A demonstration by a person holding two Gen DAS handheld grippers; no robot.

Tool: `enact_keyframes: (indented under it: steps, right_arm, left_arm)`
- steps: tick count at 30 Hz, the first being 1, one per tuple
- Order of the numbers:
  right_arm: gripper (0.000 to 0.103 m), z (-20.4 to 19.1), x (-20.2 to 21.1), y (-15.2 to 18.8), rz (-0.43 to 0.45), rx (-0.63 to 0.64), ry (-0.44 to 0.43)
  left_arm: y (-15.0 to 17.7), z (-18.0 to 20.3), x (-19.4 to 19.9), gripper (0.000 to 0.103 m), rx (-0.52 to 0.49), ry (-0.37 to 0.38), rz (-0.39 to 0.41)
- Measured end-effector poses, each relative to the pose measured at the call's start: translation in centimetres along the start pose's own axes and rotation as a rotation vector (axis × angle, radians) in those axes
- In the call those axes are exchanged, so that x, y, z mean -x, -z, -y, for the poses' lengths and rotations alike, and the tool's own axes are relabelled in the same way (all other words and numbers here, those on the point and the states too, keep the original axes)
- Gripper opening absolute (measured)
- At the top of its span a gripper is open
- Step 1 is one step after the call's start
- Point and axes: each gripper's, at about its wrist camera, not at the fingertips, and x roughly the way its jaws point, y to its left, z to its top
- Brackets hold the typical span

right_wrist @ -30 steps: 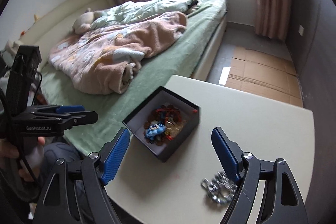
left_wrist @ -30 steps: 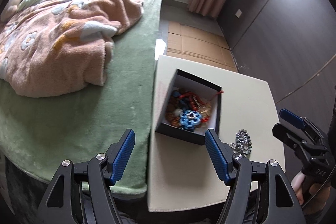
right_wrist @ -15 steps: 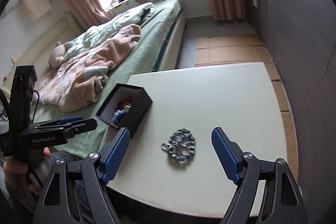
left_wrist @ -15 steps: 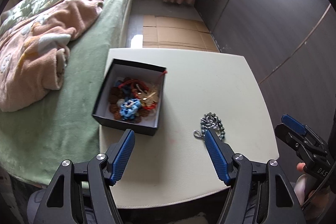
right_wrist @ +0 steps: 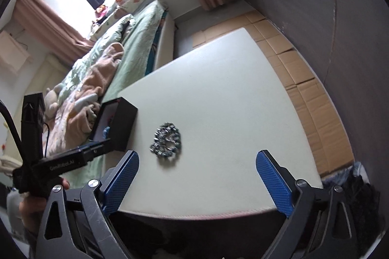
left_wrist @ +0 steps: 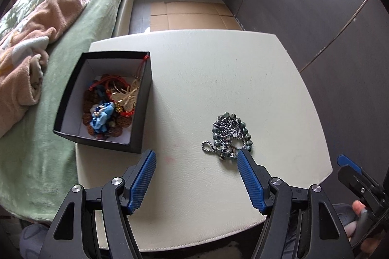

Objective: Organize jewelry
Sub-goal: 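Move the left gripper to the silver chain pendant and grasp it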

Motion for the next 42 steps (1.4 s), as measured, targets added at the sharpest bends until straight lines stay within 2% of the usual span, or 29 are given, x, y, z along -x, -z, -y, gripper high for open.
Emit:
enact_keyframes:
  steps: [3, 7, 11, 15, 22, 24, 28, 29, 30, 34, 35, 41, 42]
  right_arm:
    - [0.097, 0.8, -0.2, 0.5, -0.02, -0.028, -0.018]
    - [0.097, 1.3, -0.4, 0.4, -0.023, -0.033, 0.003]
    - [0.097, 2.0, -0.5, 0.2, -0.019, -0.075, -0.028]
    - [0.097, 2.3, -0.6, 0.1, -0.017, -0.101, -0.052]
    - [0.097, 2.9, -0.9, -0.1, -0.009, -0.15, -0.078]
    - [0.097, 2.9, -1.0, 0.0, -0.009, -0.159, -0.077]
    - [0.097, 3.0, -1.2, 0.0, -0.017, -0.168, -0.083]
    - [0.097, 2.9, -1.2, 0.1, -0.016, -0.166, -0.081]
    - [0.097, 3.0, -1.2, 0.1, -0.015, -0.165, -0.08]
    - [0.097, 2.9, -1.3, 0.0, -0.016, -0.169, -0.084]
    - [0.097, 2.9, -1.3, 0.0, -0.018, -0.168, -0.084]
    - [0.097, 3.3, -1.2, -0.1, -0.02, -0.173, -0.088]
    - [0.097, 3.3, -1.2, -0.1, -0.018, -0.175, -0.09]
  left_arm:
    - [0.0, 0.2, -1.0, 0.07, -0.009, 0.001, -0.01]
    - [-0.1, 0.5, -2.6, 0.07, -0.017, -0.008, -0.031]
    - [-0.3, 0.7, -4.3, 0.07, -0.022, -0.014, -0.046]
    - [-0.6, 0.4, -5.2, 0.058, -0.002, -0.011, -0.056]
    - [-1.2, 0.0, -5.9, 0.057, 0.046, 0.021, -0.068]
    - [-1.4, 0.3, -5.8, 0.053, 0.044, 0.039, -0.067]
    - [-1.3, 1.4, -5.2, 0.051, 0.018, 0.059, -0.051]
    - [-1.4, 1.8, -5.3, 0.045, 0.013, 0.06, -0.052]
    - [-1.6, 2.1, -5.4, 0.037, 0.007, 0.055, -0.054]
    - [-2.0, 3.5, -6.0, 0.029, -0.041, 0.012, -0.068]
    - [-2.0, 3.9, -6.1, 0.024, -0.053, 0.012, -0.072]
    - [-1.8, 5.7, -7.7, 0.021, -0.136, -0.066, -0.121]
    - [-1.7, 5.6, -7.8, 0.022, -0.137, -0.09, -0.105]
